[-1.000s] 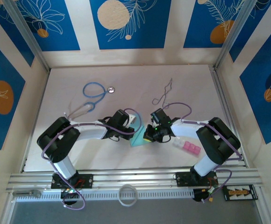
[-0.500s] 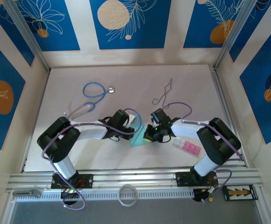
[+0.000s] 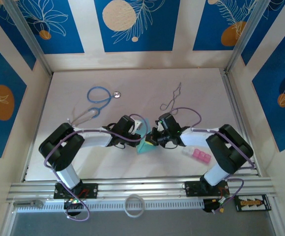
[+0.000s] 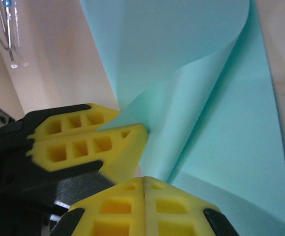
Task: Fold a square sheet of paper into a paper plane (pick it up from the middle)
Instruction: Fold the triangle a second time at the center of the table.
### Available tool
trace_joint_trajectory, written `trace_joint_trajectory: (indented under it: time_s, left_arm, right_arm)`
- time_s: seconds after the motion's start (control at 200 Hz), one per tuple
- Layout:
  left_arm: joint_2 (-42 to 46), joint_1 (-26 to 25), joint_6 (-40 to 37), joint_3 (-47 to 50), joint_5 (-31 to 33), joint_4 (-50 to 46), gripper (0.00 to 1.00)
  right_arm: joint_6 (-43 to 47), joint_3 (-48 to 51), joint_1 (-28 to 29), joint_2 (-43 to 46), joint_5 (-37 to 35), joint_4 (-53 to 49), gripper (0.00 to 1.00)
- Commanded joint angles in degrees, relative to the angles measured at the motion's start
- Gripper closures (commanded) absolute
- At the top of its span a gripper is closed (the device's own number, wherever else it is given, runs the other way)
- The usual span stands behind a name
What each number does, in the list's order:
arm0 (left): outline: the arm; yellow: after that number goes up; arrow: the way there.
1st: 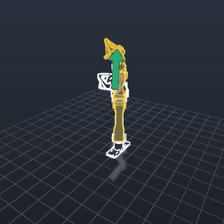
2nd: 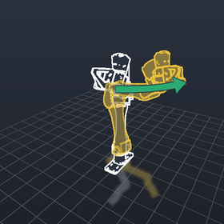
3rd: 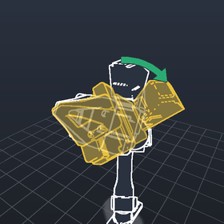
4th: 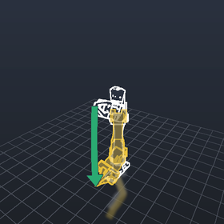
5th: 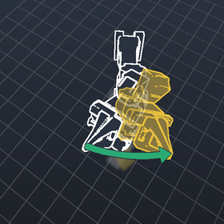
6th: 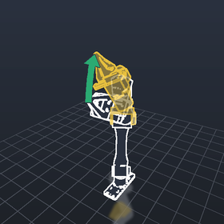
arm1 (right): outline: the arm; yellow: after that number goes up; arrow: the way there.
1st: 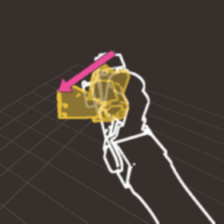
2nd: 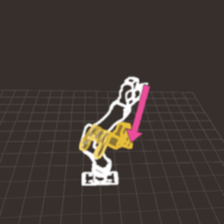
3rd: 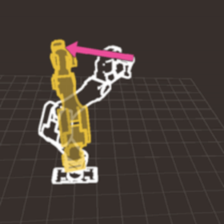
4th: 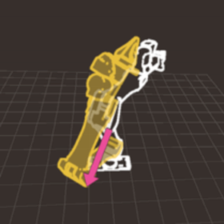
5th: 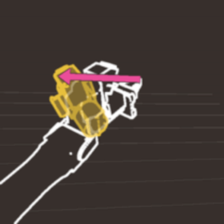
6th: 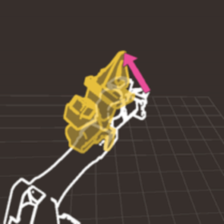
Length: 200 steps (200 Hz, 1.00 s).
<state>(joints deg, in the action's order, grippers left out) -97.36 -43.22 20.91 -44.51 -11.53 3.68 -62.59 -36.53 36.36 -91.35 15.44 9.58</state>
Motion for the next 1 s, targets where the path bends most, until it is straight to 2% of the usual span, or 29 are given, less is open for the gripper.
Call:
trace_joint_trajectory:
  time_s: [0.0,0.535,0.775,0.995]
  left_arm:
    - [-0.46,1.00,0.17,1.26,0.05,-1.93,1.00]
    - [-0.55,1.06,-0.52,0.79,-0.16,-2.73,1.00]
    - [-0.75,1.16,-0.82,0.65,0.10,-3.22,1.00]
    - [-1.13,1.14,-1.31,-0.27,-0.04,-4.65,1.00]
  right_arm:
    - [-2.45,-0.55,0.30,-1.99,2.08,4.06,1.00]
    - [-3.26,-1.12,1.08,-7.11,2.40,7.09,1.00]
    - [-3.38,2.05,1.08,-6.92,-0.57,4.90,1.00]
    - [-0.84,1.19,0.50,-6.18,2.05,4.83,1.00]
